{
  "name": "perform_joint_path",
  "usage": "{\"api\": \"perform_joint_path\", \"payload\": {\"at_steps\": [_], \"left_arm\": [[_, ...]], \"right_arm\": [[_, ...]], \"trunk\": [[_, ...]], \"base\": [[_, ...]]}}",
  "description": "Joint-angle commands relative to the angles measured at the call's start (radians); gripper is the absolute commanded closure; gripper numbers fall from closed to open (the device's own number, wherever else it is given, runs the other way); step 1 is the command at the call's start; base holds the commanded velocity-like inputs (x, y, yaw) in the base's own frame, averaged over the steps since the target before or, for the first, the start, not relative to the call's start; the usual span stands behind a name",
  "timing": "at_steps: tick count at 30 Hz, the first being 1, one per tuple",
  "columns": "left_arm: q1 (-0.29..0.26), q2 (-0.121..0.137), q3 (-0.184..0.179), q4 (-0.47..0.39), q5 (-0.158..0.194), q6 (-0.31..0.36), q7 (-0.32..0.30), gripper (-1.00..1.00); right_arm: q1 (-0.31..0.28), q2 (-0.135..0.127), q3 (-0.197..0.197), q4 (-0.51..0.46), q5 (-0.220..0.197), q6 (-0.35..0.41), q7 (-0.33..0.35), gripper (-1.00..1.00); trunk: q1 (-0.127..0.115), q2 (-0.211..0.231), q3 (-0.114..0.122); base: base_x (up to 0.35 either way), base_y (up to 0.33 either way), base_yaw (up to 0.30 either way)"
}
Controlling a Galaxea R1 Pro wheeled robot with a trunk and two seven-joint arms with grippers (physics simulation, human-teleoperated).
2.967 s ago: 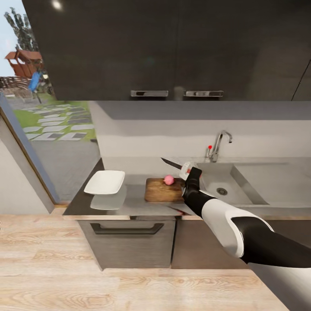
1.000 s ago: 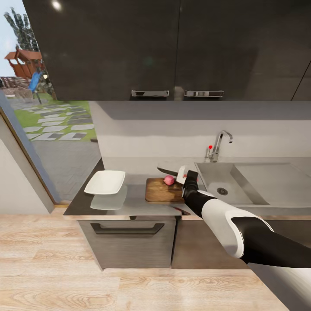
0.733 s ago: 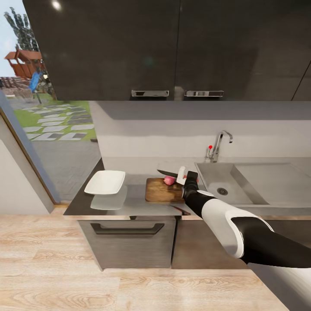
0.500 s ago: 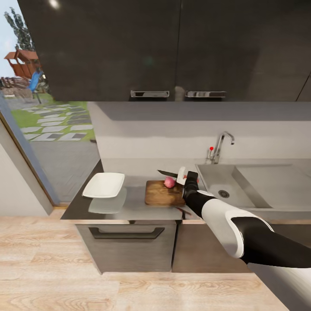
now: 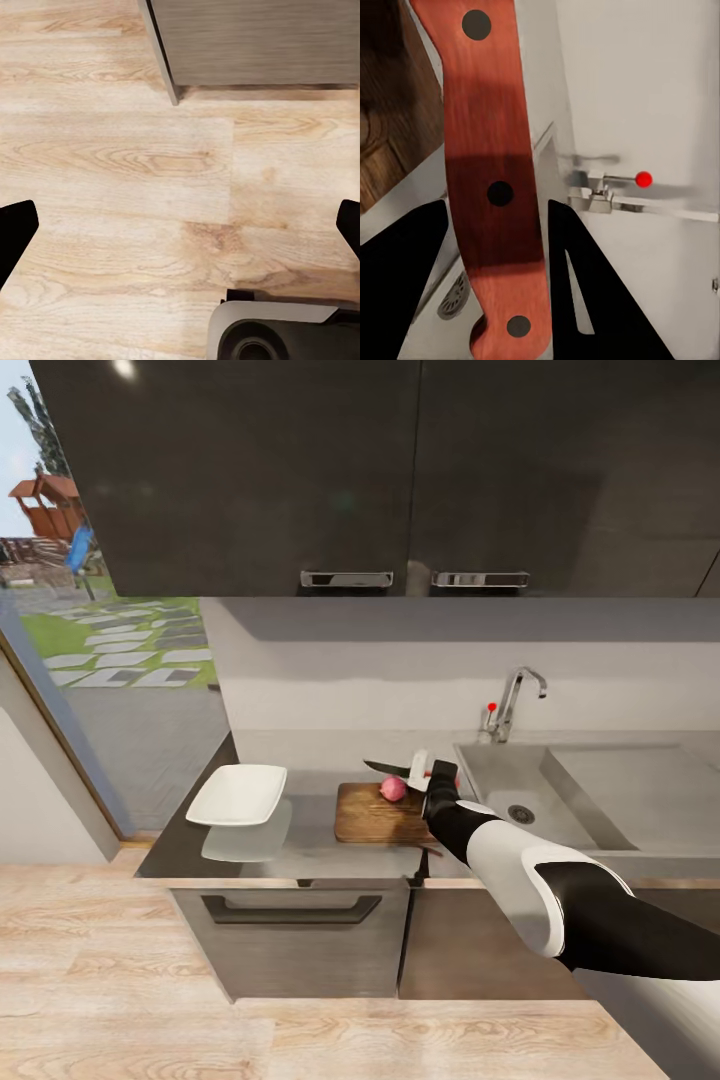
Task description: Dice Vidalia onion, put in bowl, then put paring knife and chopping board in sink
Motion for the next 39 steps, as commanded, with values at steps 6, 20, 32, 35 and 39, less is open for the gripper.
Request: {"api": "perform_joint_path", "payload": {"at_steps": [6,20,32,35,39], "left_arm": [[-0.001,0.001,-0.008,-0.001,0.001,-0.001,0.009,-1.0],[-0.001,0.001,-0.008,-0.001,0.001,-0.001,0.009,-1.0],[-0.001,0.001,-0.008,-0.001,0.001,-0.001,0.009,-1.0],[-0.001,0.001,-0.008,-0.001,0.001,0.0,0.009,-1.0],[-0.001,0.001,-0.008,-0.001,0.001,0.0,0.009,-1.0]], "right_arm": [[-0.001,0.0,-0.004,0.001,0.019,0.004,0.061,1.0],[-0.001,0.0,-0.004,0.001,0.055,0.016,0.107,1.0],[-0.001,0.0,-0.004,0.004,0.056,0.02,0.112,1.0],[-0.001,0.0,-0.004,0.006,0.056,0.02,0.112,1.0],[0.002,0.0,-0.004,0.006,0.056,0.021,0.112,1.0]], "trunk": [[0.001,-0.002,-0.002],[0.001,-0.002,-0.002],[0.001,-0.002,-0.002],[0.001,-0.002,-0.002],[0.001,-0.002,-0.002]], "base": [[0.0,0.0,0.0],[0.0,0.0,0.0],[0.06,0.0,0.0],[0.0,0.0,0.0],[0.0,0.0,0.0]]}}
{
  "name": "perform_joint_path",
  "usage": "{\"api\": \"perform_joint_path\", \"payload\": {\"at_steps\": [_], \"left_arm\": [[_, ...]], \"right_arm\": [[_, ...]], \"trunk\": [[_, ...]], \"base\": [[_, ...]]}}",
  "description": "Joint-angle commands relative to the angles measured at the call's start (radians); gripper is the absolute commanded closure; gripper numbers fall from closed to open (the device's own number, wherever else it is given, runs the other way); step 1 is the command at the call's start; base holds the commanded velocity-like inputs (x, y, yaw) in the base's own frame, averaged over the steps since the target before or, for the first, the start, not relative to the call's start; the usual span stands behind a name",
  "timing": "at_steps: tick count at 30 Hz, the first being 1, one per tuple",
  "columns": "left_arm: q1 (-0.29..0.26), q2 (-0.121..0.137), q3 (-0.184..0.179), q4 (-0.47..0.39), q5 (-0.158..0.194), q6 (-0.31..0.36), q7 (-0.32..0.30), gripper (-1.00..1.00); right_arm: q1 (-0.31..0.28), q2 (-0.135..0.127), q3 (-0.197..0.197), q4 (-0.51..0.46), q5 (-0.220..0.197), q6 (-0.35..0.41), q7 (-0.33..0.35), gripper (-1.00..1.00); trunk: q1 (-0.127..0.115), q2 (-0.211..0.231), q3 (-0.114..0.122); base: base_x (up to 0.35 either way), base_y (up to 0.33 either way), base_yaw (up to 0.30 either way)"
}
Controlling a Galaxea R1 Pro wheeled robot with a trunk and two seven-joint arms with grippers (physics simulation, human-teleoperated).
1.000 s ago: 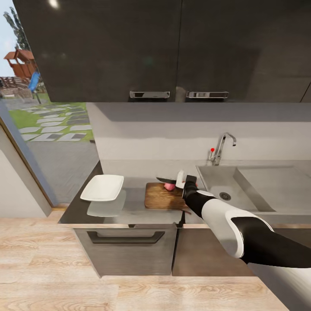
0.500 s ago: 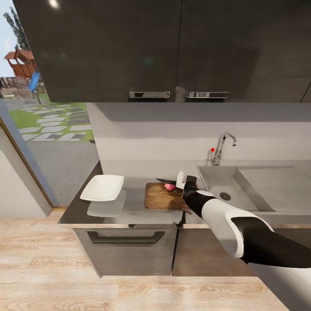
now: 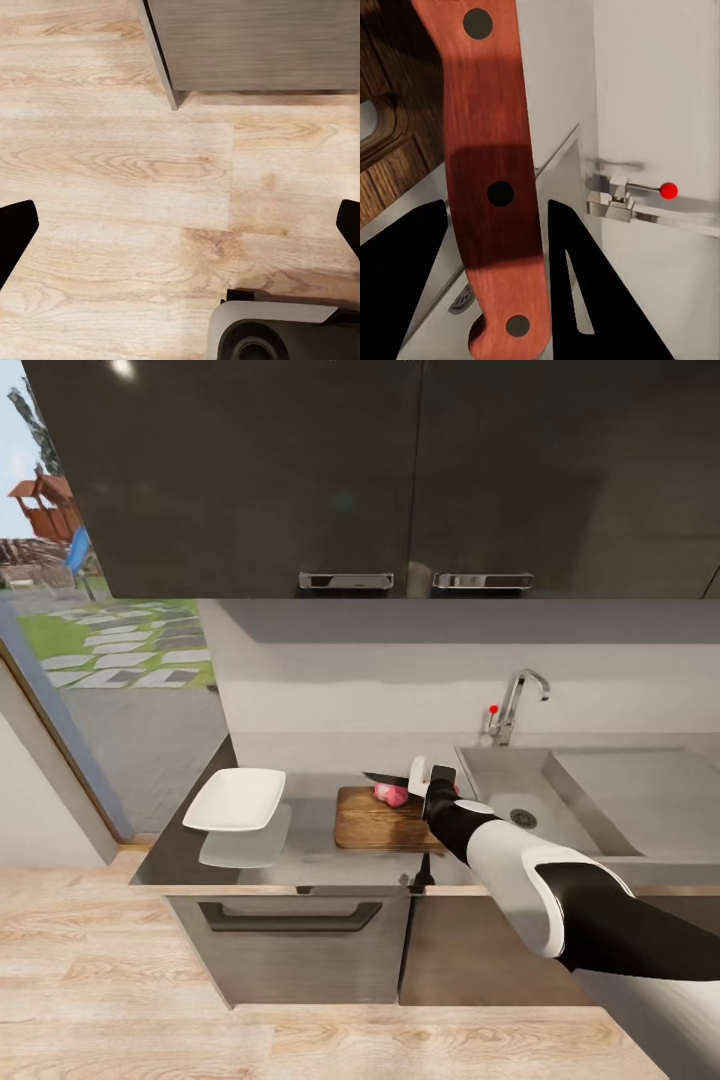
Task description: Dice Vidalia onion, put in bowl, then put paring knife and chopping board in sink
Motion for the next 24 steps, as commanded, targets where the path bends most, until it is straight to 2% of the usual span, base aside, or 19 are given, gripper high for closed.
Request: {"api": "perform_joint_path", "payload": {"at_steps": [1,24], "left_arm": [[-0.001,0.001,-0.008,-0.002,0.001,-0.001,0.009,-1.0],[-0.001,0.001,-0.009,-0.002,0.001,-0.001,0.009,-1.0]], "right_arm": [[0.0,0.0,0.0,0.017,-0.008,0.002,-0.003,1.0],[0.001,0.0,0.0,0.017,-0.008,0.002,-0.003,1.0]], "trunk": [[0.001,-0.002,-0.002],[0.001,-0.002,-0.002]], "base": [[0.0,0.0,0.0],[0.0,0.0,0.0]]}}
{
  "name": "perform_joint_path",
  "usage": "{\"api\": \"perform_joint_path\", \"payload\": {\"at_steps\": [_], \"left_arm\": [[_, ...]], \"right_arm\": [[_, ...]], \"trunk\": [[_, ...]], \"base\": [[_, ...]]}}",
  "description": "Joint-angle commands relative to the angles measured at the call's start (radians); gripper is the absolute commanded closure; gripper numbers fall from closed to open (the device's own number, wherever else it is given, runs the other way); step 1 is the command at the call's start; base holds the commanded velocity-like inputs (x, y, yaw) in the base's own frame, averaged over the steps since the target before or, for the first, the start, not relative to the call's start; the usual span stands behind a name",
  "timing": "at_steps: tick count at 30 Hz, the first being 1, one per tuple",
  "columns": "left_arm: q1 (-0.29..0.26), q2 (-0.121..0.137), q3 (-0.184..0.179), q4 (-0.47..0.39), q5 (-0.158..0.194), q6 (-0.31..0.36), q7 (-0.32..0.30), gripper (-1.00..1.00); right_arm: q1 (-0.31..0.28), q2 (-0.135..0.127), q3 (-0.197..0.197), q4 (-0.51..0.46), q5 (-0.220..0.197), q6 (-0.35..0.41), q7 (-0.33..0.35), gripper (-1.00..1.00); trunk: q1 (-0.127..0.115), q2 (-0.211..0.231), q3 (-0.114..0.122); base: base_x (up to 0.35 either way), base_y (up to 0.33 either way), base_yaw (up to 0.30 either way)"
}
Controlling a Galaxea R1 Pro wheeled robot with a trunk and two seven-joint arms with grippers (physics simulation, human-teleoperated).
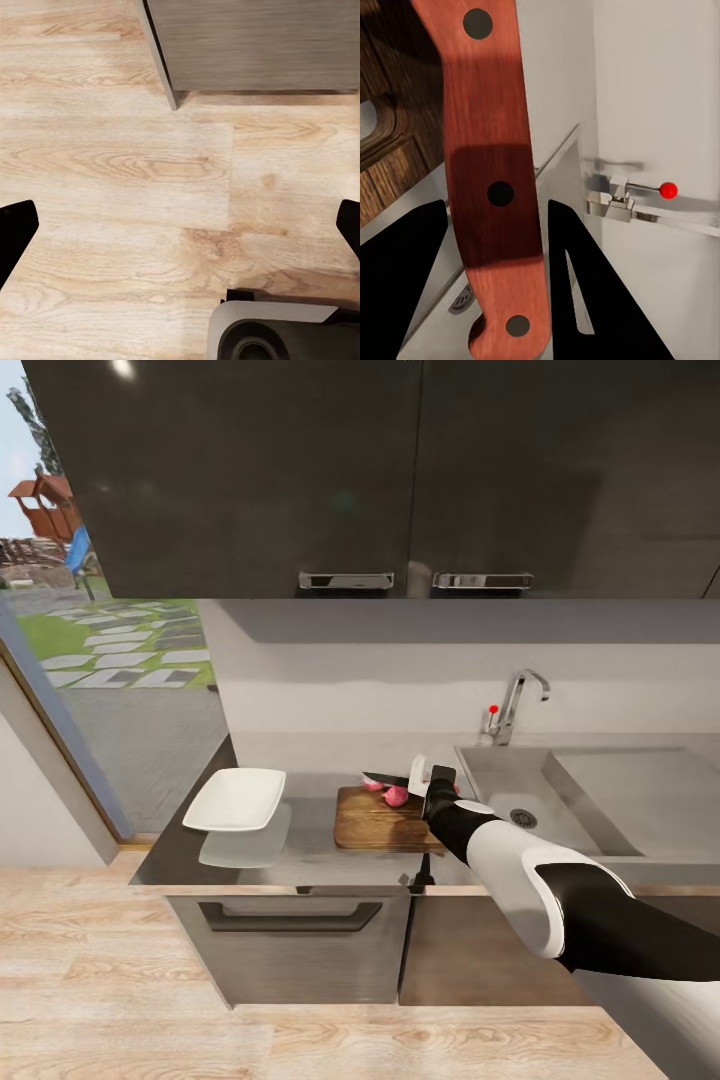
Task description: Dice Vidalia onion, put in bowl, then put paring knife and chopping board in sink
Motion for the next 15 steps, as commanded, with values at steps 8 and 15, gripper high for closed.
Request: {"api": "perform_joint_path", "payload": {"at_steps": [8,15], "left_arm": [[-0.001,0.001,-0.008,-0.002,0.001,-0.002,0.009,-1.0],[-0.001,0.001,-0.008,-0.002,0.001,-0.001,0.009,-1.0]], "right_arm": [[0.001,0.0,0.0,0.019,-0.008,0.002,-0.003,1.0],[0.018,0.0,0.0,0.019,-0.008,0.002,-0.002,1.0]], "trunk": [[0.001,-0.002,-0.002],[0.001,-0.002,-0.002]], "base": [[0.0,0.0,0.0],[0.0,0.0,0.0]]}}
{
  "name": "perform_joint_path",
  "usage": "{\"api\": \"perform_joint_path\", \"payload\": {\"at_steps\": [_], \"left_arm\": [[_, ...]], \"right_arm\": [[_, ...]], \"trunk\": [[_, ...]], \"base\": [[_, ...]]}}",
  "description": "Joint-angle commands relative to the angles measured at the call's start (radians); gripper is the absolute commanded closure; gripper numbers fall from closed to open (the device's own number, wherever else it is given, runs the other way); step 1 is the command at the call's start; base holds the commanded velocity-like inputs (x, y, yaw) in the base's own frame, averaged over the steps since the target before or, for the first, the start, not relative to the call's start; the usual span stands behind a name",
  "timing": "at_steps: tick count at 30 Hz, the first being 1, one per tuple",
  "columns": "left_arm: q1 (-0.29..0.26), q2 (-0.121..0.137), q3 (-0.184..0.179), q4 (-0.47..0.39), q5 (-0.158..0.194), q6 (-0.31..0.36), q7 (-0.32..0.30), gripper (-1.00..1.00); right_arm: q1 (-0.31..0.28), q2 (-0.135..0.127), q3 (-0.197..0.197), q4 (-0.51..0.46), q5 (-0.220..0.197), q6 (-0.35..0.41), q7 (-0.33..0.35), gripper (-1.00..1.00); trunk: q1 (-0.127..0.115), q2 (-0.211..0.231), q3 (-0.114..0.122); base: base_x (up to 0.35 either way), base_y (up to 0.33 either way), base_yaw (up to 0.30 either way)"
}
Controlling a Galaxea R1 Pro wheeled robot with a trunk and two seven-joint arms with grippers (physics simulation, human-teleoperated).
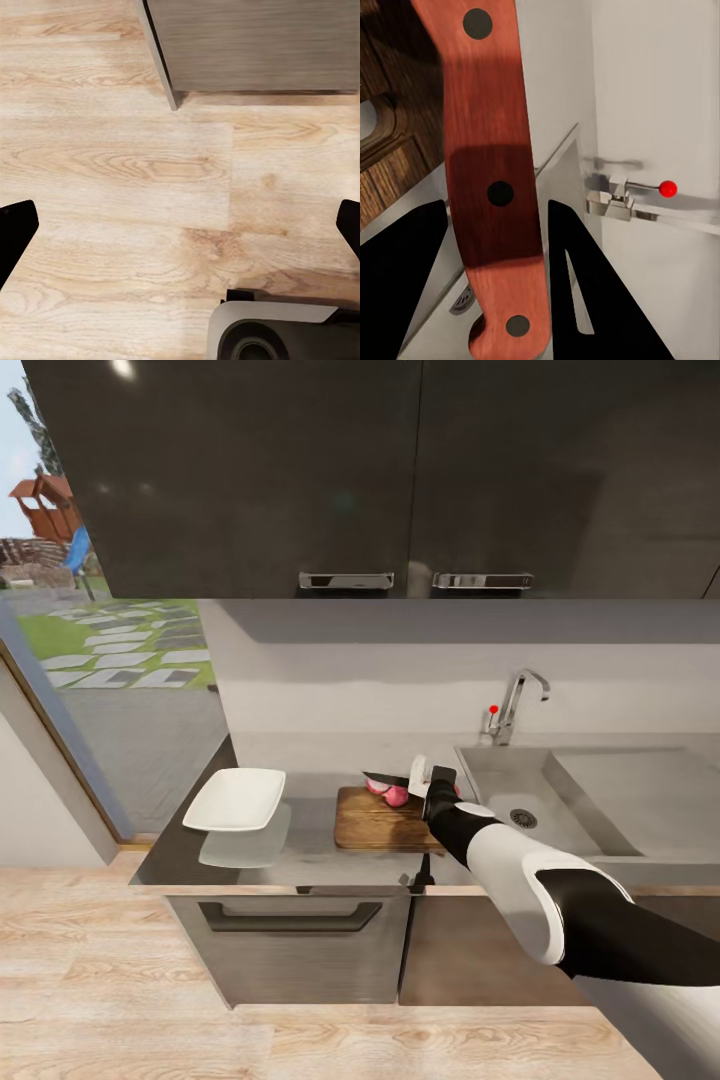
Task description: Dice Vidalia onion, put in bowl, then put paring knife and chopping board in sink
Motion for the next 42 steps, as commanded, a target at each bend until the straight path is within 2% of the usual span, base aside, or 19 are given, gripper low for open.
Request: {"api": "perform_joint_path", "payload": {"at_steps": [1,8,12,13,30,36,37,39,40,41,42], "left_arm": [[-0.001,0.001,-0.008,-0.002,0.001,-0.001,0.009,-1.0],[-0.001,0.001,-0.008,-0.002,0.001,-0.001,0.009,-1.0],[-0.001,0.001,-0.008,-0.002,0.001,-0.001,0.009,-1.0],[-0.001,0.001,-0.008,-0.002,0.001,-0.001,0.009,-1.0],[-0.001,0.001,-0.008,-0.002,0.001,-0.002,0.009,-1.0],[-0.001,0.001,-0.008,-0.002,0.001,-0.002,0.009,-1.0],[-0.001,0.001,-0.008,-0.002,0.001,-0.002,0.009,-1.0],[-0.001,0.001,-0.008,-0.002,0.001,-0.002,0.009,-1.0],[-0.001,0.001,-0.008,-0.002,0.001,-0.002,0.009,-1.0],[-0.001,0.001,-0.009,-0.002,0.001,-0.001,0.009,-1.0],[-0.001,0.001,-0.009,-0.002,0.001,-0.001,0.009,-1.0]], "right_arm": [[0.0,0.0,-0.001,0.048,-0.007,0.002,-0.003,1.0],[0.005,0.0,-0.001,0.048,-0.007,0.002,0.01,1.0],[0.005,0.0,-0.001,0.048,-0.007,0.001,0.076,1.0],[0.019,0.0,0.001,0.048,-0.006,0.001,0.111,1.0],[0.022,0.0,0.003,0.042,-0.007,-0.012,0.111,1.0],[0.022,0.0,-0.007,-0.017,-0.02,-0.136,0.121,1.0],[0.022,0.0,-0.008,-0.041,-0.021,-0.139,0.137,1.0],[0.022,0.0,-0.012,-0.144,-0.039,-0.144,0.231,1.0],[0.022,0.0,-0.014,-0.234,-0.067,-0.144,0.315,1.0],[0.022,0.0,-0.015,-0.361,-0.12,-0.14,0.427,1.0],[0.022,0.0,-0.015,-0.416,-0.146,-0.138,0.473,1.0]], "trunk": [[0.001,-0.002,-0.002],[0.001,-0.002,-0.002],[0.001,-0.002,-0.002],[0.001,-0.002,-0.002],[0.001,-0.002,-0.002],[0.001,-0.002,-0.002],[0.001,-0.002,-0.002],[0.001,-0.002,-0.002],[0.001,-0.002,-0.002],[0.001,-0.002,-0.002],[0.001,-0.002,-0.002]], "base": [[0.0,0.0,0.0],[0.0,0.0,0.0],[0.0,0.0,0.0],[0.0,0.0,0.0],[0.0,0.0,0.0],[0.0,0.0,0.0],[0.0,0.0,0.0],[0.0,0.0,0.0],[0.0,0.0,0.0],[0.0,0.0,0.0],[0.0,0.0,0.0]]}}
